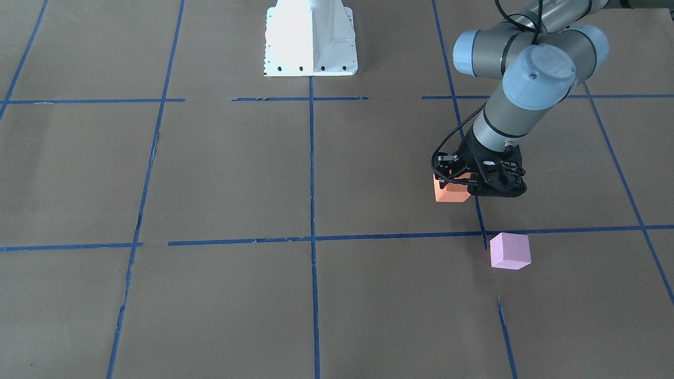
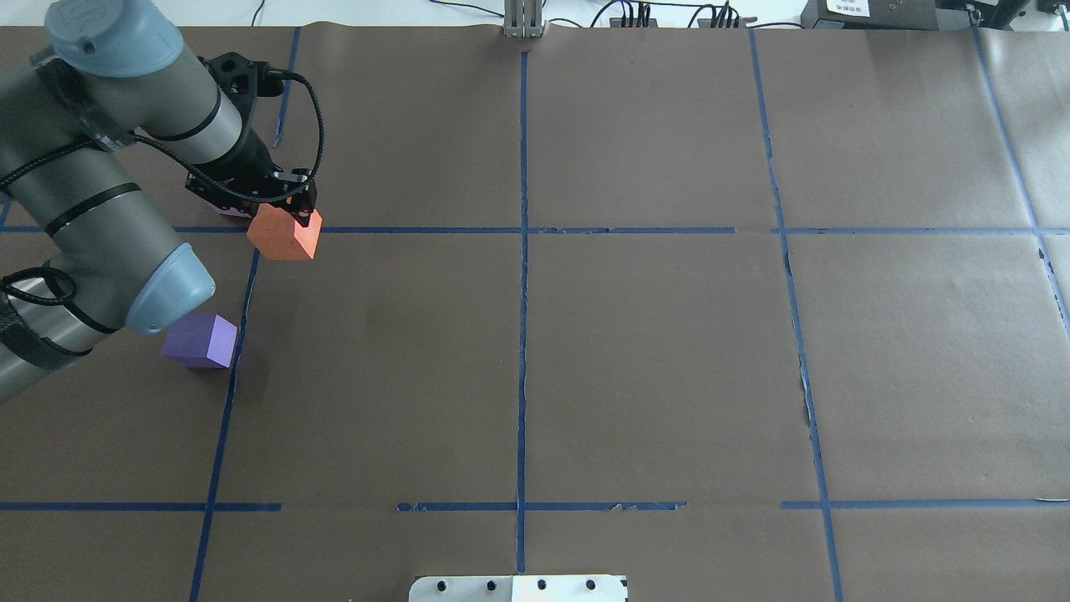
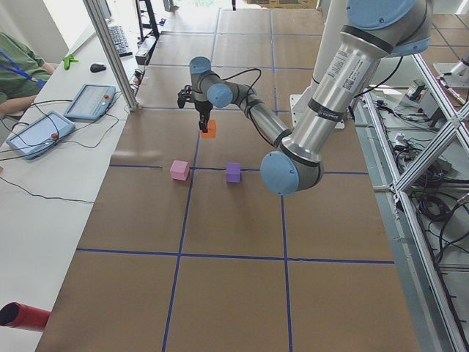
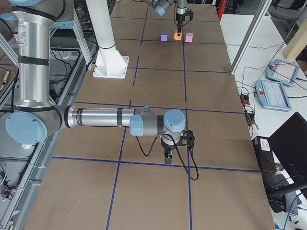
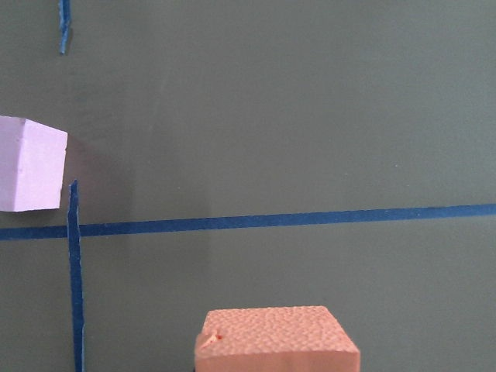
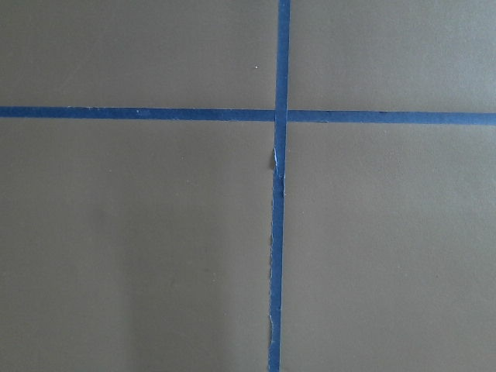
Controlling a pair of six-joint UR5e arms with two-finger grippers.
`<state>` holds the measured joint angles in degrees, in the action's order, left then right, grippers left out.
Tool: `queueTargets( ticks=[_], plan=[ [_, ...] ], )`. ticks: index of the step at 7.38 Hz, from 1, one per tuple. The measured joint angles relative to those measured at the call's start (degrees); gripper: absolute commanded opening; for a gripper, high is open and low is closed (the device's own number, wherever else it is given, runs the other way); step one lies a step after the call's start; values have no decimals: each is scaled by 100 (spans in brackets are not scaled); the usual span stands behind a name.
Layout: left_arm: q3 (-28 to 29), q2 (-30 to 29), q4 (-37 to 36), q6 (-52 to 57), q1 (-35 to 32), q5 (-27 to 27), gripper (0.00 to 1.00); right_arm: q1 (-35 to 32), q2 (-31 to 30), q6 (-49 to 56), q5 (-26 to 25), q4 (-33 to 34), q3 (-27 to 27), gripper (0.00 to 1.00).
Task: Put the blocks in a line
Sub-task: 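Carry the orange cube with the left gripper toward the pink cube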
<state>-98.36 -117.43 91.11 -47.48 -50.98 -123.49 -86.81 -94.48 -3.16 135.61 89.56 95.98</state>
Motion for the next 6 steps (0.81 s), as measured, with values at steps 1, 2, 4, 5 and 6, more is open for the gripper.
queueTargets(
  ticks=[1,2,4,5,6],
  plan=[
    [56,237,223,96,-90,-61,0,0,0,0,0,0,0,100],
    [162,405,448,177,-145,-80,0,0,0,0,0,2,0,100],
    [397,571,747,264,-193,-87,0,3,0,0,0,2,0,100],
    [491,634,847,272,-198,-87,0,5,0,0,0,1,0,100],
    [557,708,948,272,-200,-86,0,4,0,0,0,0,0,100]
  ],
)
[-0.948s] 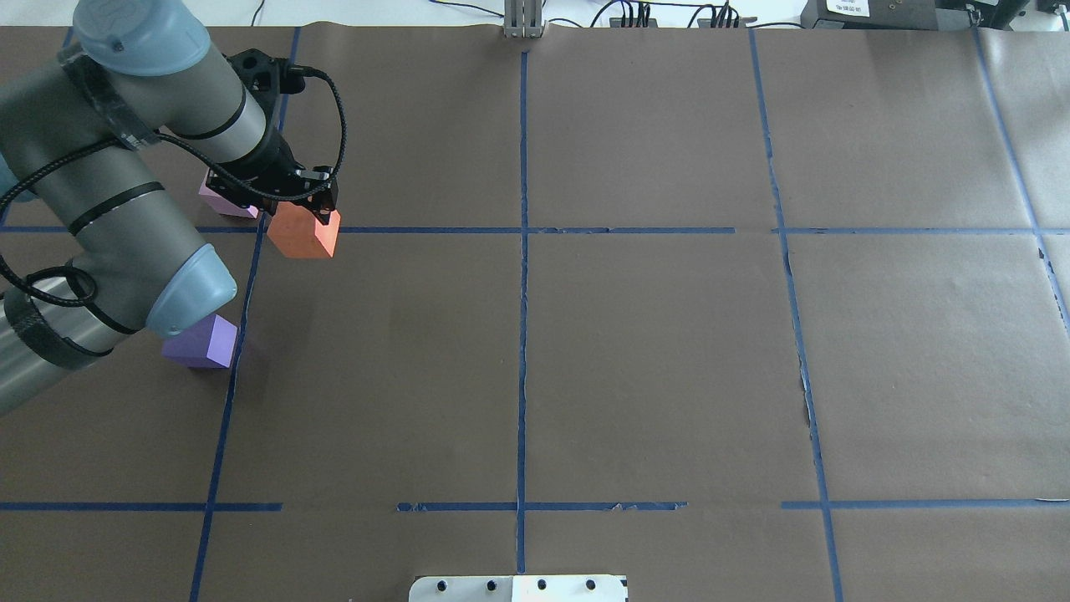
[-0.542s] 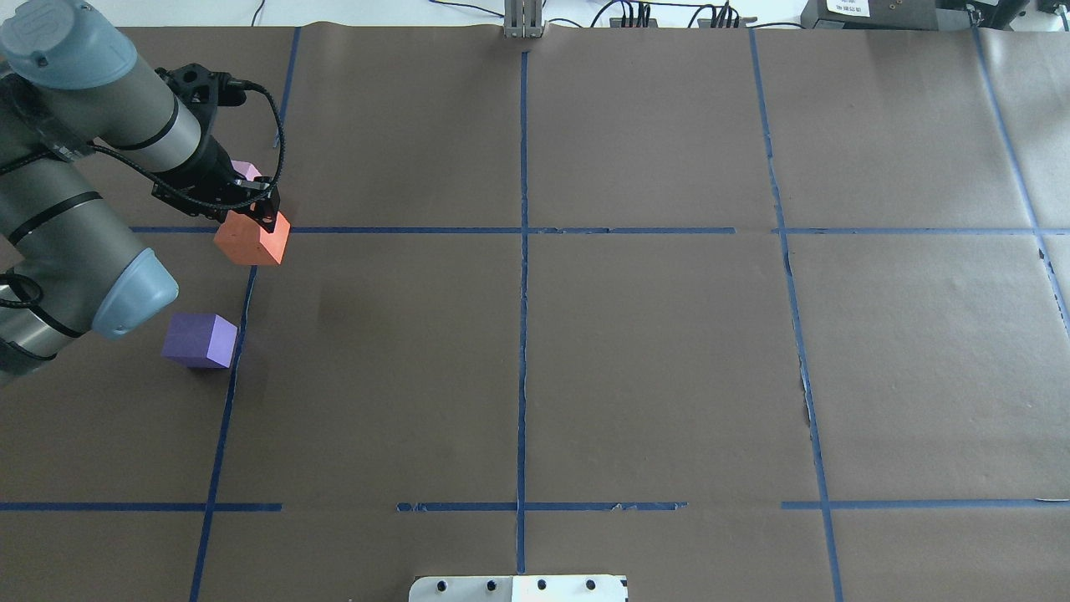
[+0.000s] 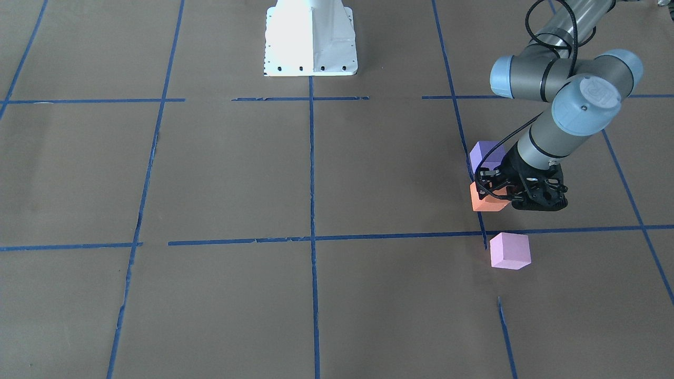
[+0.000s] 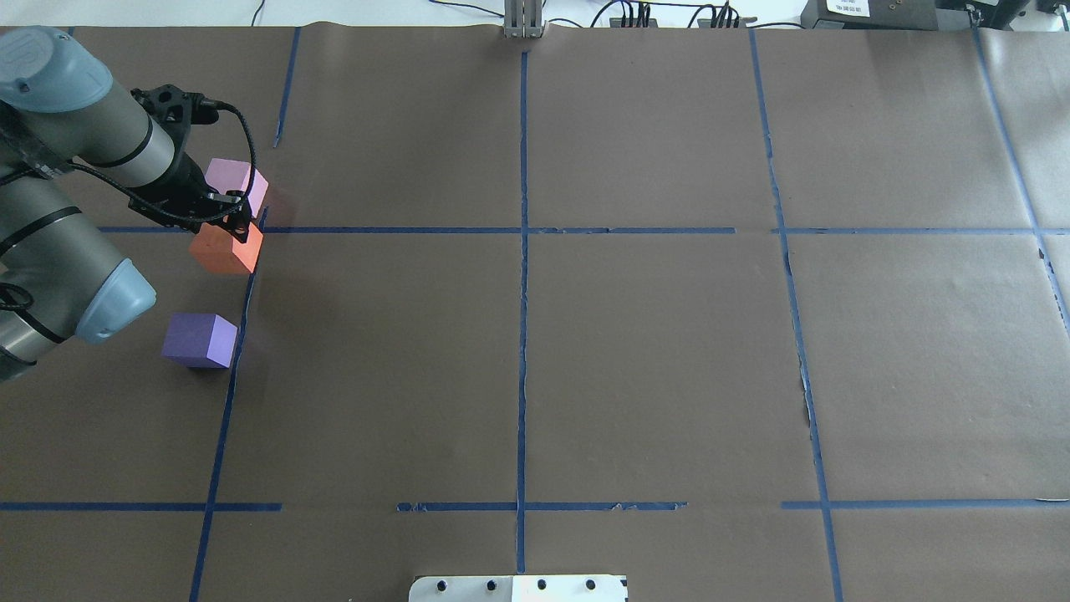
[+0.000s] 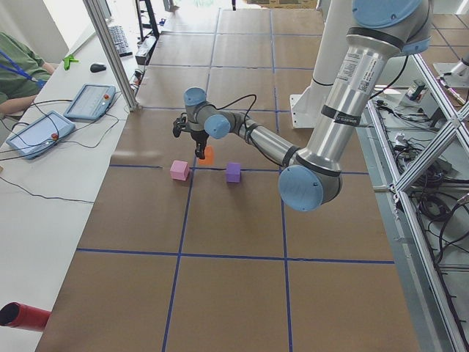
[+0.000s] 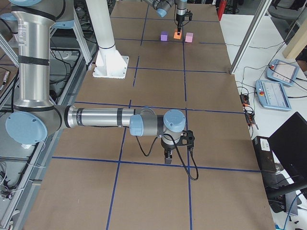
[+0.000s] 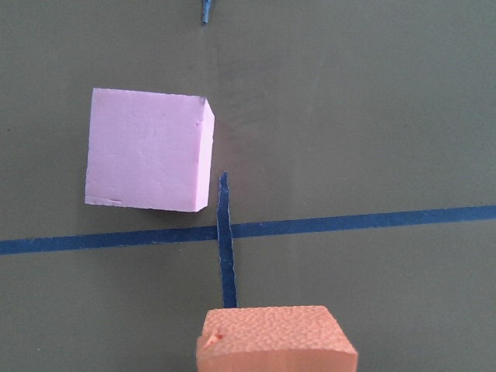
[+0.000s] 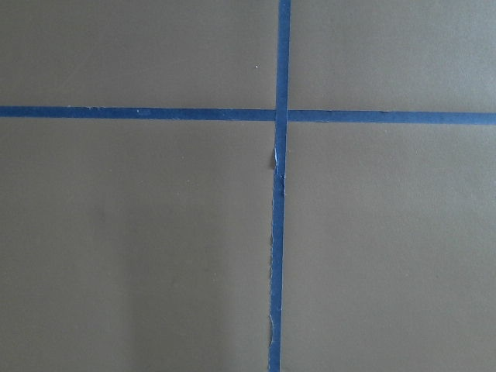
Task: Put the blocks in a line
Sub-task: 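Carry the orange cube with the left gripper toward the pink cube, then lower the orange cube between the pink and purple cubes, open left gripper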
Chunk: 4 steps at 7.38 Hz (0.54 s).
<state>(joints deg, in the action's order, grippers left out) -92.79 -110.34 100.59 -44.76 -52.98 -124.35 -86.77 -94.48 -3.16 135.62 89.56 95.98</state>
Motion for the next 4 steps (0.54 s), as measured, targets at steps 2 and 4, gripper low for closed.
queueTargets(
  ticks=[2,4],
  plan=[
    [118,149,227,-29,-1,6,0,0,0,0,0,0,0,100],
    [213,184,293,-77,-7,7,0,-3,0,0,0,1,0,100]
  ],
)
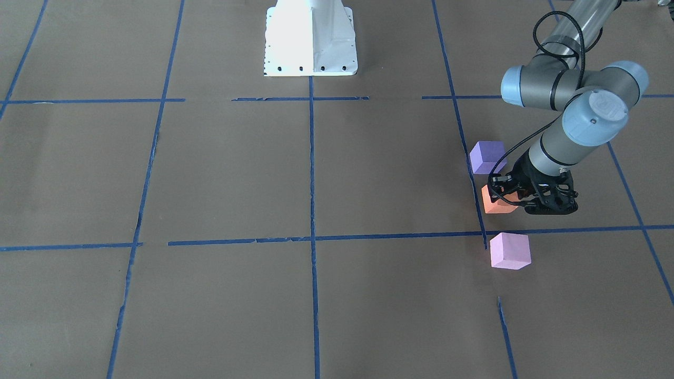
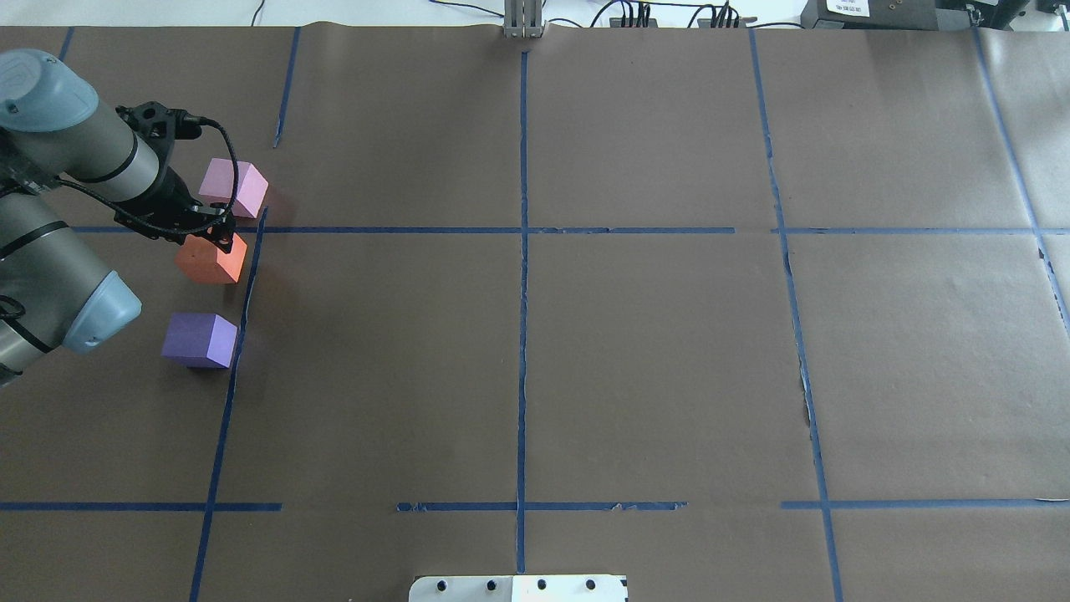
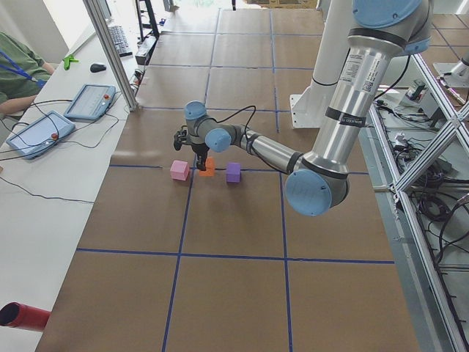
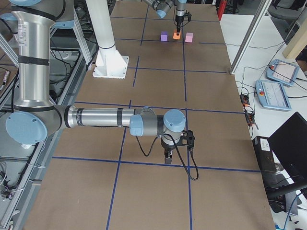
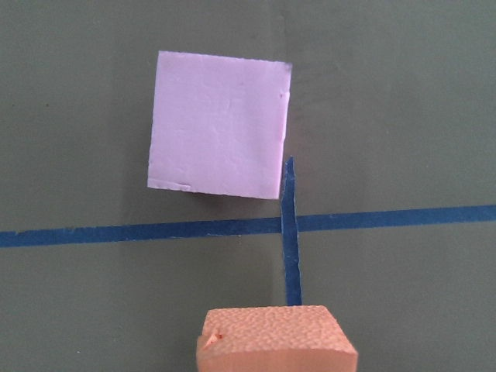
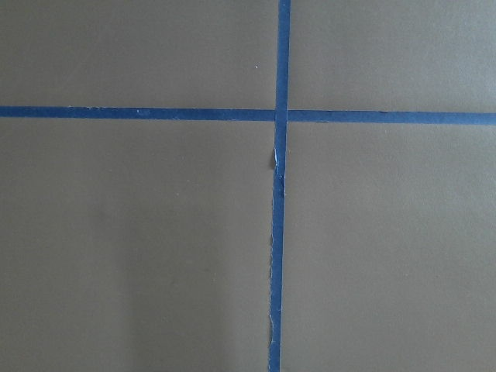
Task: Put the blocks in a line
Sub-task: 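Lower the orange cube between the pink and purple cubes, open left gripper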
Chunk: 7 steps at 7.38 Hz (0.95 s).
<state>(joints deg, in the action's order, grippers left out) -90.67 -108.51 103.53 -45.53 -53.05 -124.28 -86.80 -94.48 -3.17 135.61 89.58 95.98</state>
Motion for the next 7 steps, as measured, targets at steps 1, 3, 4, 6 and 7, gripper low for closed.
queueTargets(
  ticks=[1,3,4,6,7],
  plan=[
    [24,2,6,-13,-1,-2,12,-2,0,0,-1,2,0,100],
    [52,5,11,-6,-2,-7,100,-3,0,0,-2,-1,0,100],
    [71,4,15,13,5,-6,100,-3,0,0,-1,-1,0,100],
    [79,-3,18,33,12,7,100,-2,0,0,0,-2,0,100],
    [75,-6,18,40,14,13,100,-1,0,0,0,-2,0,100]
  ],
)
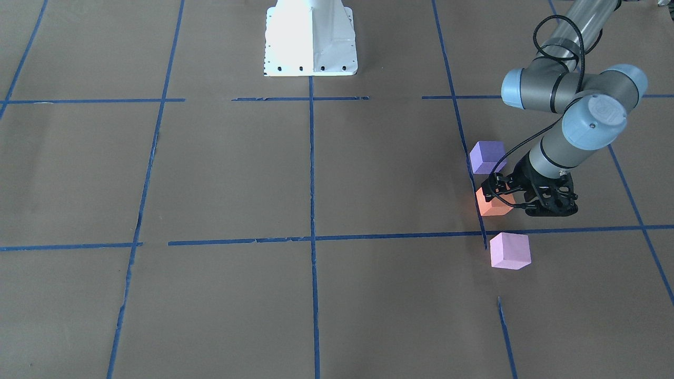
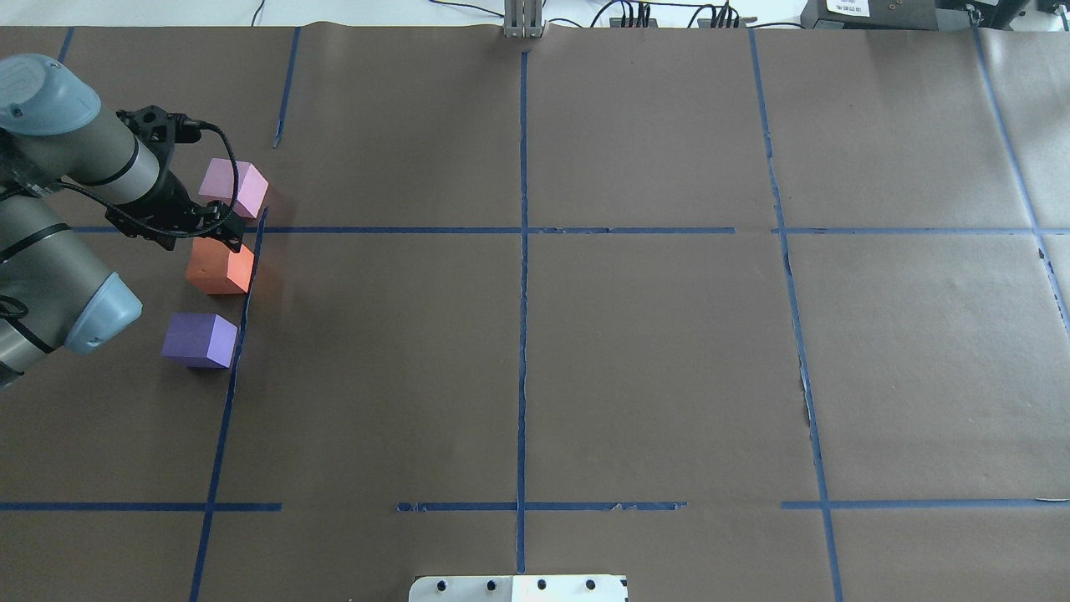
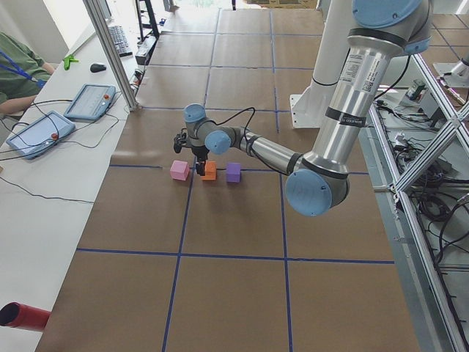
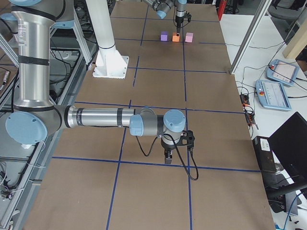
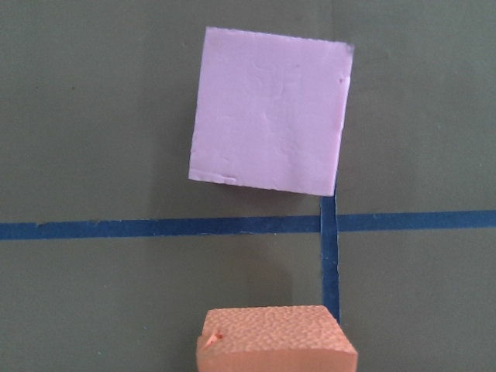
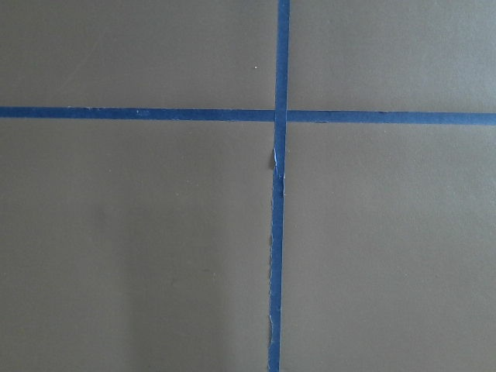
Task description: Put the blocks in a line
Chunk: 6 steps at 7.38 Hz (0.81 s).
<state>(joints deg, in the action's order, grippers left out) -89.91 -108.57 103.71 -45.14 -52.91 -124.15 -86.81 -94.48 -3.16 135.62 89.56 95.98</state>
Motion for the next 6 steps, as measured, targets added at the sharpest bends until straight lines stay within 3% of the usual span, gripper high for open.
queueTargets(
  ticks=[2,4,6],
  plan=[
    [-54,-27,57,29,-79,10,100,-1,0,0,0,0,0,100],
    [-472,12,74,220,-405,24,100,-2,0,0,-2,0,0,100],
    [-830,163,-109,993,-741,42,100,-3,0,0,-2,0,0,100]
  ],
)
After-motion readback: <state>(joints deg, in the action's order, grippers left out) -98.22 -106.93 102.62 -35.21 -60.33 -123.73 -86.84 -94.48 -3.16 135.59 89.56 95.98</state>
